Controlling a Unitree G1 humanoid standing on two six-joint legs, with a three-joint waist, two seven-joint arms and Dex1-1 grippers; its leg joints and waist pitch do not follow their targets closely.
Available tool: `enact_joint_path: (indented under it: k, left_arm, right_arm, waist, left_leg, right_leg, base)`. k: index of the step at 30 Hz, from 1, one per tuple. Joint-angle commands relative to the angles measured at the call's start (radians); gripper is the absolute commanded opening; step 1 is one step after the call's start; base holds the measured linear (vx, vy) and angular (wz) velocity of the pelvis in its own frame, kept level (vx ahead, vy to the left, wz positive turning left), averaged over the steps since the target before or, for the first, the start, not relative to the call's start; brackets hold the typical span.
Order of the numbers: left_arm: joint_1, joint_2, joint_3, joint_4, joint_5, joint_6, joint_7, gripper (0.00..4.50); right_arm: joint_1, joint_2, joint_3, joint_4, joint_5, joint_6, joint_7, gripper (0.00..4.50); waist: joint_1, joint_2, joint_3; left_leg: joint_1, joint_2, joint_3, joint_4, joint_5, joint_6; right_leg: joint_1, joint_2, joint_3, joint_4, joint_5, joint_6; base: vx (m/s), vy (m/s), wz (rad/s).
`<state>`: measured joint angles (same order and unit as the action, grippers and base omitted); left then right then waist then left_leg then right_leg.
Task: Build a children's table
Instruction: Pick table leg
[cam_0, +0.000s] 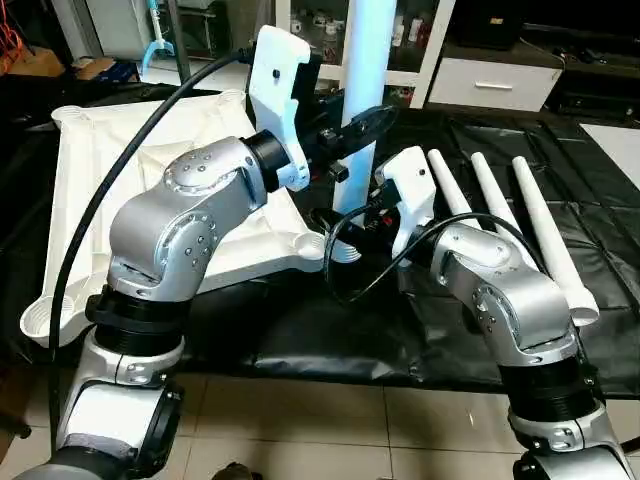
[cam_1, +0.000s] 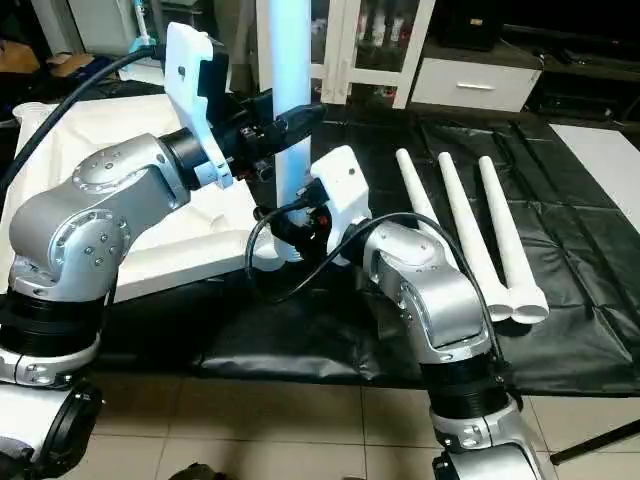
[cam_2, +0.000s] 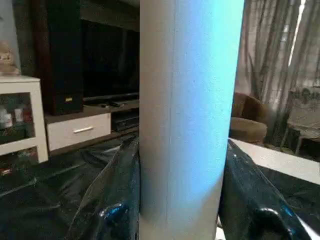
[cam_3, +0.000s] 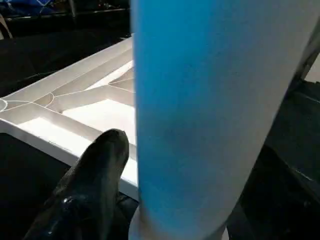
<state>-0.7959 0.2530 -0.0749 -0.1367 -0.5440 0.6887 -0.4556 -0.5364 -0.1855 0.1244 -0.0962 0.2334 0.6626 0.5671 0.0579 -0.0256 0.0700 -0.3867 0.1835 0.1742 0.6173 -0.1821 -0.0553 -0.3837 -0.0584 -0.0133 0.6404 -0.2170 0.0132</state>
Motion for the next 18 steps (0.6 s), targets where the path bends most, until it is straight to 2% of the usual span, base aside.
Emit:
enact_joint_path:
  k: [1,3,5,8,11,18]
  left_arm:
    - [-0.010,-0.002,0.001,-0.022,0.000,0.003,-0.009,1.77]
    - [-0.011,-0.001,0.000,-0.021,0.001,0.003,-0.011,1.77]
    - [-0.012,0.000,-0.001,-0.020,0.002,0.003,-0.015,1.77]
    - [-0.012,0.000,-0.005,-0.025,-0.004,0.008,-0.026,1.77]
    - [-0.009,0.005,-0.012,-0.029,-0.001,0.008,-0.035,1.77]
    - [-0.004,0.006,-0.014,-0.037,-0.004,0.014,-0.045,1.77]
  right_arm:
    - [-0.008,-0.007,-0.010,0.008,0.007,-0.005,-0.005,2.88]
    - [-0.009,-0.008,-0.009,0.008,0.008,-0.005,-0.004,2.85]
    - [-0.009,-0.010,-0.009,0.007,0.010,-0.002,0.000,2.47]
    - [-0.006,-0.016,-0.006,0.007,0.012,0.000,0.007,2.36]
    - [-0.005,-0.015,-0.003,0.008,0.013,0.000,0.008,1.99]
    - [-0.002,-0.015,-0.002,0.007,0.020,0.000,0.016,1.89]
  waist:
    - [-0.002,0.015,-0.077]
    - [-0.002,0.015,-0.077]
    - [-0.002,0.016,-0.077]
    - [-0.002,0.015,-0.078]
    - [-0.002,0.016,-0.077]
    - [-0.002,0.016,-0.077]
  left_leg:
    - [0.027,0.032,-0.010,-0.075,-0.130,-0.077]
    - [0.027,0.033,-0.010,-0.075,-0.131,-0.077]
    - [0.027,0.033,-0.011,-0.075,-0.129,-0.077]
    - [0.027,0.033,-0.010,-0.075,-0.125,-0.076]
    - [0.027,0.032,-0.010,-0.075,-0.123,-0.075]
    - [0.027,0.033,-0.011,-0.075,-0.133,-0.077]
  right_leg:
    - [0.039,-0.056,0.031,-0.064,0.007,-0.209]
    - [0.039,-0.056,0.031,-0.064,0.001,-0.206]
    - [0.038,-0.056,0.031,-0.063,0.005,-0.207]
    - [0.039,-0.056,0.031,-0.063,0.012,-0.208]
    - [0.039,-0.056,0.031,-0.063,0.020,-0.210]
    - [0.039,-0.056,0.031,-0.063,0.007,-0.210]
  base:
    - [0.000,0.000,0.00]
    - [0.000,0.000,0.00]
    - [0.000,0.000,0.00]
    - [0.000,0.000,0.00]
    - [0.000,0.000,0.00]
    - [0.000,0.000,0.00]
